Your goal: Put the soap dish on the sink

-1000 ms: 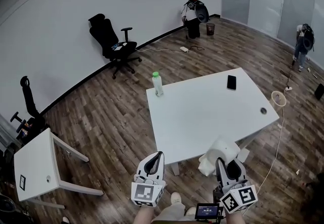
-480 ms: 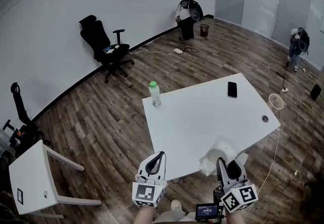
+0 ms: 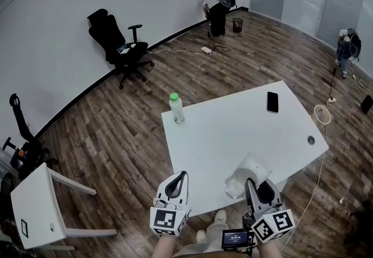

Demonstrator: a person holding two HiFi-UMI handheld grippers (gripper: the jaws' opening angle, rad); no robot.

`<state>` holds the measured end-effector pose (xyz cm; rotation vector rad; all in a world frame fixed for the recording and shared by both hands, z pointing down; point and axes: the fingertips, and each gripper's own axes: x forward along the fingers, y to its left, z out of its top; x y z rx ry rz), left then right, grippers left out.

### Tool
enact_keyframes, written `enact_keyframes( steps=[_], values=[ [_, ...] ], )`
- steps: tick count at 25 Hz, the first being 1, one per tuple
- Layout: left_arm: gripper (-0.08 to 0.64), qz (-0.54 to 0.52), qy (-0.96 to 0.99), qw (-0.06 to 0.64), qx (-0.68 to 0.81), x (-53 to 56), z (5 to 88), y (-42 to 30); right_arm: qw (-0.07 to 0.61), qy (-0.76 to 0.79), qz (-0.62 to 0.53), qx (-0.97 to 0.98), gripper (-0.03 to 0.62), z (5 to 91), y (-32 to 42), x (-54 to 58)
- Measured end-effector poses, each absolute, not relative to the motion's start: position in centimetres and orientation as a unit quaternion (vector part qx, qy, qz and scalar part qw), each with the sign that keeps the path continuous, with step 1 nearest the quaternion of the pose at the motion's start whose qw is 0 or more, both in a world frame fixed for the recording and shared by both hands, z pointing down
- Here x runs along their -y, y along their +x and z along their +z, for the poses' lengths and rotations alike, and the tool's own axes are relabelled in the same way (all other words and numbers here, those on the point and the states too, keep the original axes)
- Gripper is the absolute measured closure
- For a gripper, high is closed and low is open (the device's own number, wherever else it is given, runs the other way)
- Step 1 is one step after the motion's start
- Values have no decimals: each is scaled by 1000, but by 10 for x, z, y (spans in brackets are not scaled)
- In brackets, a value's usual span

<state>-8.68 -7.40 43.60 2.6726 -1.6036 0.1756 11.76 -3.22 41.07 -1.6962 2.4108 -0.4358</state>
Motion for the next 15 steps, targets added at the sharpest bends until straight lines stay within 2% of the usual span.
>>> enact_keyframes(
  steps=[15],
  values=[
    [552, 76, 841, 8, 536, 163, 439, -55, 80, -545, -175, -816, 442, 424, 147, 125]
  ],
)
